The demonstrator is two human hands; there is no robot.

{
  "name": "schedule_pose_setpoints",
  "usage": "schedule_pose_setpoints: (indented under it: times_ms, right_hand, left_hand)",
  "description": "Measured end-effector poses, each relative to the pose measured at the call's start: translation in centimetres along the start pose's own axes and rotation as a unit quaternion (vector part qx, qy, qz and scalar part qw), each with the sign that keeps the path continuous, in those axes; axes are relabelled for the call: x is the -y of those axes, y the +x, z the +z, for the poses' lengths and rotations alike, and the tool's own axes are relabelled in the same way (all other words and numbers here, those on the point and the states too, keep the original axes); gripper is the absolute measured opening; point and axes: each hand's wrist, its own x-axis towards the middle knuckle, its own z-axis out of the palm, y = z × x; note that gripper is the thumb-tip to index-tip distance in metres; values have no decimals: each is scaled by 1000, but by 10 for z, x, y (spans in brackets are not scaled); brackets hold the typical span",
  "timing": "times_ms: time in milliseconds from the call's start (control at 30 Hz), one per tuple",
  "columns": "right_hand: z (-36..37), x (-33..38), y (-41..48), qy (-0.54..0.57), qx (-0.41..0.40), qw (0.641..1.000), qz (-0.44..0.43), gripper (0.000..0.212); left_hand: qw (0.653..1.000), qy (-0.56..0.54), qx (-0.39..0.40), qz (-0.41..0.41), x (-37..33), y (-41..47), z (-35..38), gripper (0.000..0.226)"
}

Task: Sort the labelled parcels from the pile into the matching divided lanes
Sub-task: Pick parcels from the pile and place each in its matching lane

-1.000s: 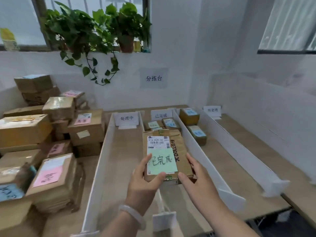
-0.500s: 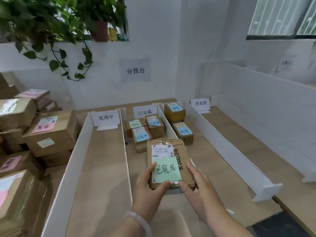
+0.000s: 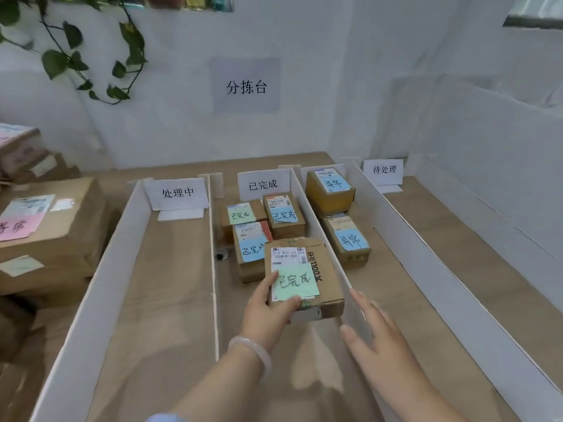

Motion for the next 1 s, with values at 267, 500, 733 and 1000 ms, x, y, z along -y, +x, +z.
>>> schedule_pose_setpoints:
  times_ms: [267,500,733,1000]
  right_hand:
    - [-9,-11,52,-22,9,999,-41,59]
    - [-11,-22,82,-27,27,997,-60,54]
    - [-11,-30,98,-32,58,995,-75,52]
    - [-9,-37,114,-40,70,994,-72,52]
  left_hand:
    - [999,-1,1,-32,-9,68,25,62]
    - [999,25,-15,-36,-5,102,35,64]
    - [998,53,-37,-12,12,103,27,64]
    - [996,80,-29,-21,26,112,29,61]
